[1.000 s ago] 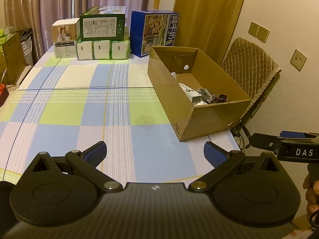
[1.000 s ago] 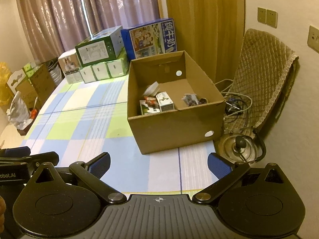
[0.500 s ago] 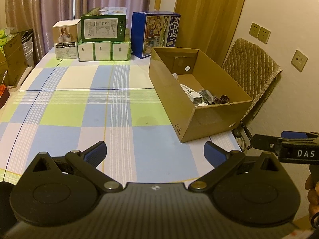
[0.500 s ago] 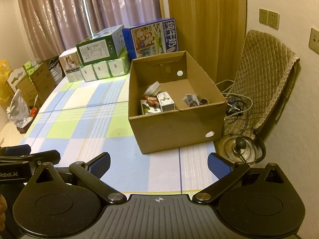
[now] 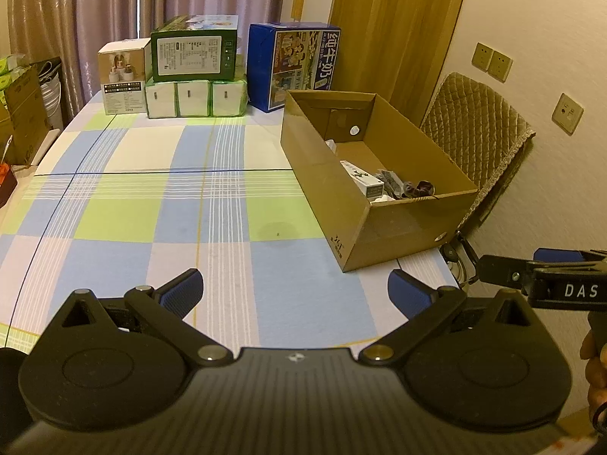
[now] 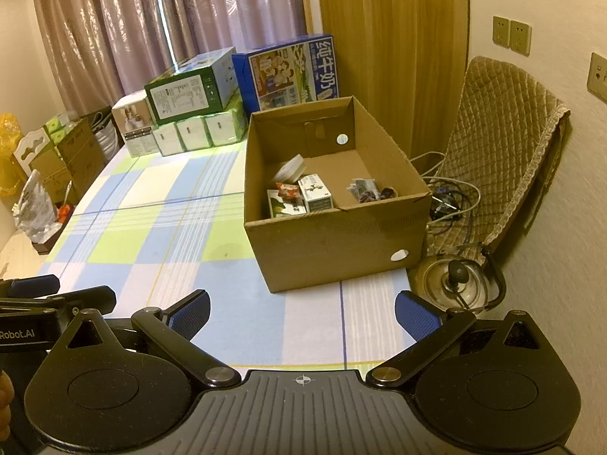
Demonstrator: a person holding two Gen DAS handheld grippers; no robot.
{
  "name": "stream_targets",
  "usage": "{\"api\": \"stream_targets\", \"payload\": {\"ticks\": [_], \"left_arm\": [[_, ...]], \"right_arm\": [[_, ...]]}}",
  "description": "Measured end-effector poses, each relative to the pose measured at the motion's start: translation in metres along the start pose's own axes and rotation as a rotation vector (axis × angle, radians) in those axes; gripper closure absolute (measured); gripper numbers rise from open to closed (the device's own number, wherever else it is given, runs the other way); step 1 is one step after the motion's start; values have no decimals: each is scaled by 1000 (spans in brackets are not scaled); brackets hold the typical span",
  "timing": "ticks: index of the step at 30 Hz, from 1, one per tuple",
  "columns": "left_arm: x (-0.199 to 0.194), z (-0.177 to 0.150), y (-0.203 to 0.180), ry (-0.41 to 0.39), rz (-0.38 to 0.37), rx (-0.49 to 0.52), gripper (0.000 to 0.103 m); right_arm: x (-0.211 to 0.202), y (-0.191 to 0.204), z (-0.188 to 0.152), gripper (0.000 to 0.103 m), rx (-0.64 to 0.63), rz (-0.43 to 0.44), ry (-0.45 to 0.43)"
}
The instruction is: Organize objects
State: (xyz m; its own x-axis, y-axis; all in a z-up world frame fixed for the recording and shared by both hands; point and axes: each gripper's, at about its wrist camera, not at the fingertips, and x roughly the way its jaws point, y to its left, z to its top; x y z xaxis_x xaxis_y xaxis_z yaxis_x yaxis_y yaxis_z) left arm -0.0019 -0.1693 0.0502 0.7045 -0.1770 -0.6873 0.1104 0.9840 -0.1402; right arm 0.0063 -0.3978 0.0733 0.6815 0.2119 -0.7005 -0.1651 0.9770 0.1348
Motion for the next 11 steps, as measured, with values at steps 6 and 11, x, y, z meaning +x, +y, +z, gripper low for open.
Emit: {"api": "stream_targets", "payload": {"ticks": [6, 11], "left_arm": [[0, 0, -1, 2, -1, -2, 1], [-1, -1, 0, -11, -2, -4, 1]], "right_arm": [[0, 1, 0, 2, -1, -2, 1], [1, 1, -1, 2, -1, -3, 4]]}}
